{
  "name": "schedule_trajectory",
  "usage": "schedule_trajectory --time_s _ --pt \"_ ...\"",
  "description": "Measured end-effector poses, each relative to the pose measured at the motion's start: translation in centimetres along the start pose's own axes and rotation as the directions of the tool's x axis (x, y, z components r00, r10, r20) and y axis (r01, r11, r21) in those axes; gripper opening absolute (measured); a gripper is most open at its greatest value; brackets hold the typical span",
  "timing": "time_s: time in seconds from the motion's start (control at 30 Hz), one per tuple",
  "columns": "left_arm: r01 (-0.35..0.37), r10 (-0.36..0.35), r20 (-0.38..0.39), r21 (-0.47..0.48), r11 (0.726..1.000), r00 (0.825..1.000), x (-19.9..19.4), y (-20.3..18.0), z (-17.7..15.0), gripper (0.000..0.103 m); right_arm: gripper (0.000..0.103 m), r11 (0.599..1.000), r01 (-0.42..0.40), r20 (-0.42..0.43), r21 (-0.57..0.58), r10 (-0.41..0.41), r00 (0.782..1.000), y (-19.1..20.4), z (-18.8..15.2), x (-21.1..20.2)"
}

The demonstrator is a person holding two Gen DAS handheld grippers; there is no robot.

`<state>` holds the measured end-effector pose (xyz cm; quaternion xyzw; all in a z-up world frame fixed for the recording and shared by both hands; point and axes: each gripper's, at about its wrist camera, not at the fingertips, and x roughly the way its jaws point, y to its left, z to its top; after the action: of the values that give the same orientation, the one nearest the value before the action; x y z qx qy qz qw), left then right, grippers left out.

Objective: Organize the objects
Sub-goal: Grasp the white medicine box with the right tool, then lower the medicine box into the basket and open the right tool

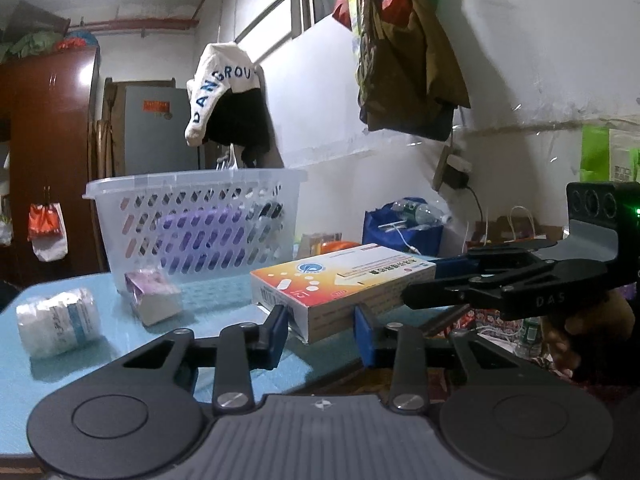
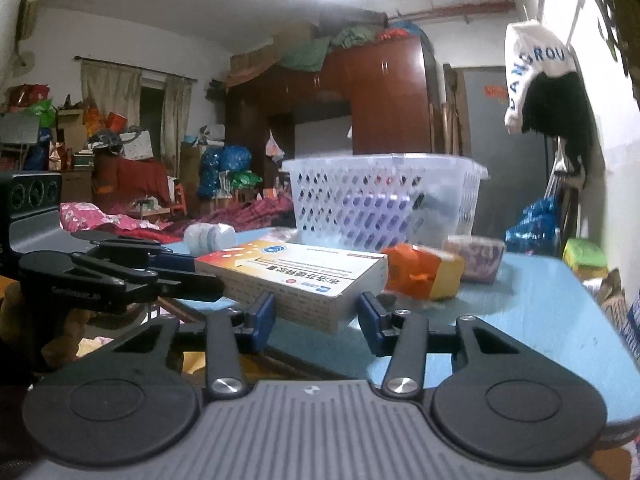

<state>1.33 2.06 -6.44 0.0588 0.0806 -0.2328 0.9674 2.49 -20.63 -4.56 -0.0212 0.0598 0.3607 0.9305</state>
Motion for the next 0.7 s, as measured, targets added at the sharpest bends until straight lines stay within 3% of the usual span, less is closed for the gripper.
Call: schedule_trajectory --time_s 0.3,0.53,0.7 --pt "-0.02 0.02 0.07 -0.003 1.0 0.997 -1.3 1.0 2.5 0.039 0.046 0.999 -0.006 0.041 -0.037 0.007 0.999 0.1 2.6 0.3" --pt "-0.065 0.061 0.157 0.018 0.998 0.986 -0.5 4.0 9.4 0.039 0.046 0.995 -0.01 0.121 -0.1 0.022 0.992 -1.1 9.2 2.5" --pt "-0.078 0.079 0.097 -0.008 0.997 0.992 3.9 8.8 14.6 0.039 0.045 0.994 0.014 0.109 -0.104 -0.002 0.994 -3.3 14.3 7.7"
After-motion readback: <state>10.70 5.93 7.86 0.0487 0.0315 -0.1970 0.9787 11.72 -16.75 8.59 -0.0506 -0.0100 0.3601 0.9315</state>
